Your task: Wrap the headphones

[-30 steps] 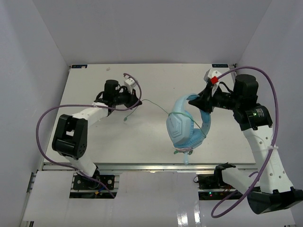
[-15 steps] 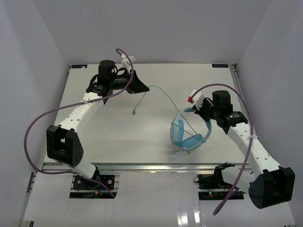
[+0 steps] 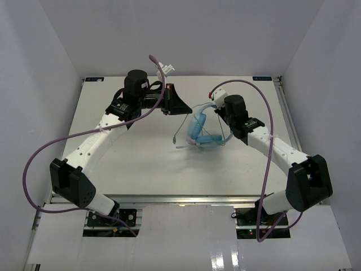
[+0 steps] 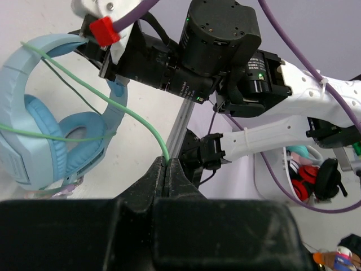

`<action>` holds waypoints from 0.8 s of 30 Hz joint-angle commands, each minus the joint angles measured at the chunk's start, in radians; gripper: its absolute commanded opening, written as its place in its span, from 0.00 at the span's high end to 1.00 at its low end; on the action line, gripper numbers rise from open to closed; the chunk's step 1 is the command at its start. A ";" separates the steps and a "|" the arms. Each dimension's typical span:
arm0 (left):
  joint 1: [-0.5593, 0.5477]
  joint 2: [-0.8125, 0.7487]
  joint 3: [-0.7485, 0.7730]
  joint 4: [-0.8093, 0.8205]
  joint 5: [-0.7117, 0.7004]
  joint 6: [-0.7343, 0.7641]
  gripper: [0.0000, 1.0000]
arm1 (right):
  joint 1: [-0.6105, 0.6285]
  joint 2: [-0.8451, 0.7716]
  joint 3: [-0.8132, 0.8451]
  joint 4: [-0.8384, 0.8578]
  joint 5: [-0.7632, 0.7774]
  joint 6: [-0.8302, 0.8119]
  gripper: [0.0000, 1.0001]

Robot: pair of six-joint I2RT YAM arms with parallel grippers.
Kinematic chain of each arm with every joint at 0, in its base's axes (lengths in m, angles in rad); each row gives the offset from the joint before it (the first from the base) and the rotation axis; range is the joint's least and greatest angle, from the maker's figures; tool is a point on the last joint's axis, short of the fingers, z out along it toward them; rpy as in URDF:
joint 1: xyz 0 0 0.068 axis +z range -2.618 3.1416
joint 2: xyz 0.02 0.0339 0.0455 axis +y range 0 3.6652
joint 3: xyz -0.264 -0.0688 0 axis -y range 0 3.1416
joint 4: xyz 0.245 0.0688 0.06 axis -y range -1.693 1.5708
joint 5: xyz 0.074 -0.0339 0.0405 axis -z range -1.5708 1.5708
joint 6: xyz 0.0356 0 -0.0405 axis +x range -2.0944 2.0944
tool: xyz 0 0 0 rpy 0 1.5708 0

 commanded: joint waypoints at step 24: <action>-0.266 0.020 -0.186 0.215 -0.475 -0.070 1.00 | -0.139 0.191 0.437 -0.246 -0.224 0.732 0.92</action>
